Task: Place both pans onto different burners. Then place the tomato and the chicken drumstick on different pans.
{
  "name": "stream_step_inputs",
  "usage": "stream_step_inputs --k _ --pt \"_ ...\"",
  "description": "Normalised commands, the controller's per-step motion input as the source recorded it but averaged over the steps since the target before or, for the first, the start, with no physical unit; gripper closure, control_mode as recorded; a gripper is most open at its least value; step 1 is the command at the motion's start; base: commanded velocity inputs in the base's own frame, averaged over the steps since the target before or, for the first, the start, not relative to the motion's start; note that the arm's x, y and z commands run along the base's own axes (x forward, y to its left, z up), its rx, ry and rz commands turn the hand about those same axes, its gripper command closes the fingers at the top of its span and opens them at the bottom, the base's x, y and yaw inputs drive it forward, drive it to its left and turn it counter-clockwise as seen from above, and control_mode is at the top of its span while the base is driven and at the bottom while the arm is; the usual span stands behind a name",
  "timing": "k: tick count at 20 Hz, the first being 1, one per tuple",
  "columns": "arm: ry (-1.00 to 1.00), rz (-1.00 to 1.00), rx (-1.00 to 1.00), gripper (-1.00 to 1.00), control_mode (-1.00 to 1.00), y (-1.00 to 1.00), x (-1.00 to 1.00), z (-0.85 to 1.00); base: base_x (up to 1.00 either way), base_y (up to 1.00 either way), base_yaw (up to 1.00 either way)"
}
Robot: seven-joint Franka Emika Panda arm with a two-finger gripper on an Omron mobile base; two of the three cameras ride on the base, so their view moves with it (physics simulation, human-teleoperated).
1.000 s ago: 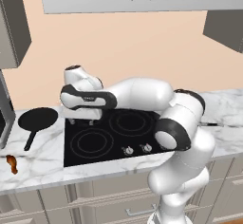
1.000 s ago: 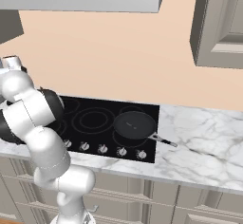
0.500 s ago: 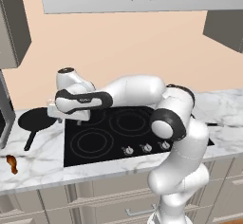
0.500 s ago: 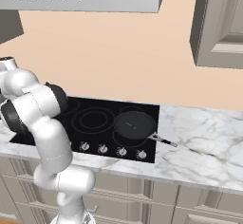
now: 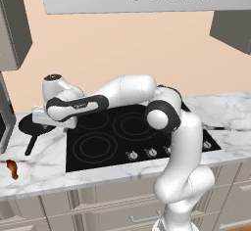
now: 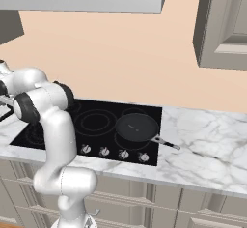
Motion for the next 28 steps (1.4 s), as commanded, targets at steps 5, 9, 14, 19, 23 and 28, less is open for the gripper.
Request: stream_step_inputs --k 5,9,14,19,23,28 --pt "0.00 0.00 0.00 -1.00 -1.00 0.49 0.02 -0.01 0.00 0.00 0.00" --pt "0.00 0.00 0.00 -1.00 -1.00 0.34 0.00 0.00 0.00 0.00 0.00" --pt "0.00 0.00 0.00 -1.00 -1.00 0.22 0.04 -0.01 0.00 0.00 0.00" --pt "0.00 0.00 0.00 -1.00 -1.00 0.05 0.10 -0.05 0.00 0.00 0.00" --pt "0.00 0.00 0.00 -1.00 -1.00 0.06 0.13 -0.10 0.00 0.00 0.00" --pt "0.00 0.00 0.00 -1.00 -1.00 0.07 0.13 -0.18 0.00 0.00 0.00"
